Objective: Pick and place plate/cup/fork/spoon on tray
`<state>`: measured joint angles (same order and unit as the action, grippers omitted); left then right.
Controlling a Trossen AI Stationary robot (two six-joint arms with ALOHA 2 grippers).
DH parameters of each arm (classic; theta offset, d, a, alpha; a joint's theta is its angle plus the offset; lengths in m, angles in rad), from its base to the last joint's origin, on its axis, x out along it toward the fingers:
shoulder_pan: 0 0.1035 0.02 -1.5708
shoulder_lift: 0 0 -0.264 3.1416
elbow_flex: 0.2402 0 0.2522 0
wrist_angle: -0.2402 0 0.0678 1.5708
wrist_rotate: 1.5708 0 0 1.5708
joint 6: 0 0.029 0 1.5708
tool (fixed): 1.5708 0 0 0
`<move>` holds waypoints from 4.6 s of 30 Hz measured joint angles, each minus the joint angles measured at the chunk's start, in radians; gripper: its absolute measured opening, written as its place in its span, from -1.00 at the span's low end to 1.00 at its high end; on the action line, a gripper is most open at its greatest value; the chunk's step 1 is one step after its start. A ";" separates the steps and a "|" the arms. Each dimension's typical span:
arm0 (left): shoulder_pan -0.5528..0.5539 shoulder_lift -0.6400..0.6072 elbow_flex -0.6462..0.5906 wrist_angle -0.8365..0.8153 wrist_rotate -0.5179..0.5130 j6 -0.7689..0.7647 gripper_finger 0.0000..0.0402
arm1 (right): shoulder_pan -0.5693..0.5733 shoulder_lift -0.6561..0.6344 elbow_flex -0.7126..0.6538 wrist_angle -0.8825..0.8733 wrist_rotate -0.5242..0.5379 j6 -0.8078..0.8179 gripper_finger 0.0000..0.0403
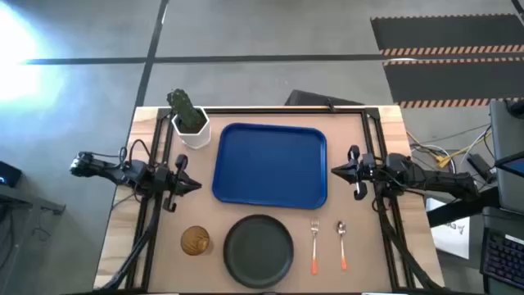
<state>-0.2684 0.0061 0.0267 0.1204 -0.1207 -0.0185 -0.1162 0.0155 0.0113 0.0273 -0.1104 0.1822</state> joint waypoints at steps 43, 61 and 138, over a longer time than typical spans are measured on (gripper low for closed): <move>0.000 0.000 0.000 0.000 0.000 0.000 -0.97 | 0.000 0.000 0.000 0.000 0.000 0.000 -0.96; 0.000 0.000 0.000 -0.002 0.000 0.000 -0.97 | 0.000 0.000 0.000 0.000 0.000 0.000 -0.96; 0.000 0.481 1.006 -0.374 -0.115 0.189 -0.97 | 0.000 0.715 1.182 -0.594 0.010 0.064 -0.96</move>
<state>-0.2687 0.4874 1.0325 -0.2535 -0.2356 0.1707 -0.1165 0.7309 1.1934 -0.5664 -0.0999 0.2460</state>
